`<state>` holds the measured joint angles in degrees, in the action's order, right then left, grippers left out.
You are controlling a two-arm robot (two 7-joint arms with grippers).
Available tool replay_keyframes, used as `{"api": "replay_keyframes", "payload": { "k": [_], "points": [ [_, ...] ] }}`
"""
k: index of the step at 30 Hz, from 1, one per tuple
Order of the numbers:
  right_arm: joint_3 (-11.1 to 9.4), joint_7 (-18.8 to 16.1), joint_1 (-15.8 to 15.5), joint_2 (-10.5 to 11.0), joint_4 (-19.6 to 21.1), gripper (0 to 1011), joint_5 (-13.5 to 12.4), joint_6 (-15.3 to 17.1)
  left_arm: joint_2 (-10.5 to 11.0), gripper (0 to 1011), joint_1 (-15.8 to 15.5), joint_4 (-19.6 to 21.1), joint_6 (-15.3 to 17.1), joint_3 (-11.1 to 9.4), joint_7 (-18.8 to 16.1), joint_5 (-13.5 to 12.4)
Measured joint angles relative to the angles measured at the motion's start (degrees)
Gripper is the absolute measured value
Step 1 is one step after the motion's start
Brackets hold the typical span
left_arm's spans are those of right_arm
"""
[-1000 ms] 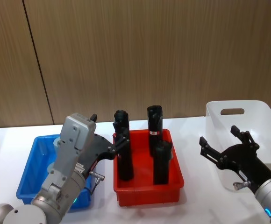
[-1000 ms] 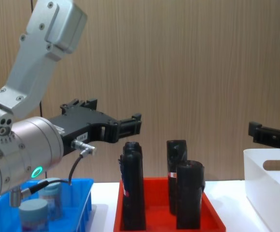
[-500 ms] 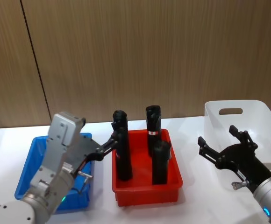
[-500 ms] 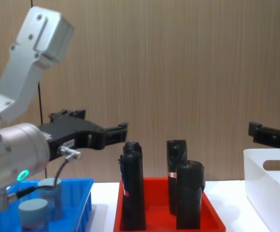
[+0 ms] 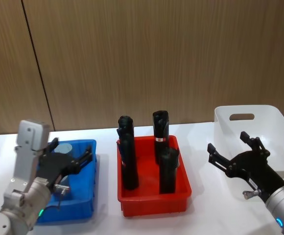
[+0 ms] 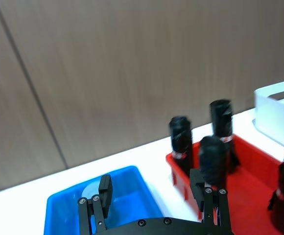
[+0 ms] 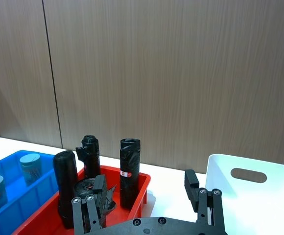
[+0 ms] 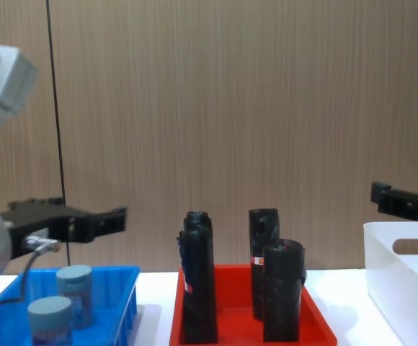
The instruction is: Pick the cotton swabs from the blue box and place them into the white box.
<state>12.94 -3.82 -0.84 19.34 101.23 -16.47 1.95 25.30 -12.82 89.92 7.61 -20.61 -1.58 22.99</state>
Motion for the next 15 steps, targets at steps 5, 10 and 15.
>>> {"api": "replay_keyframes", "payload": {
  "k": [5, 10, 15],
  "points": [
    [0.0, 0.0, 0.0, 0.0, 0.0, 1002, 0.0, 0.0, 0.9, 999, 0.9, 0.0, 2.4, 1.2, -2.0, 3.3],
    [0.0, 0.0, 0.0, 0.0, 0.0, 1002, 0.0, 0.0, 1.5, 1000, 1.5, 0.0, 4.3, 2.0, -3.4, 5.8],
    [0.0, 0.0, 0.0, 0.0, 0.0, 1002, 0.0, 0.0, 1.9, 1000, 1.9, -0.7, 6.6, 2.7, -4.3, 8.2]
  ]
}}
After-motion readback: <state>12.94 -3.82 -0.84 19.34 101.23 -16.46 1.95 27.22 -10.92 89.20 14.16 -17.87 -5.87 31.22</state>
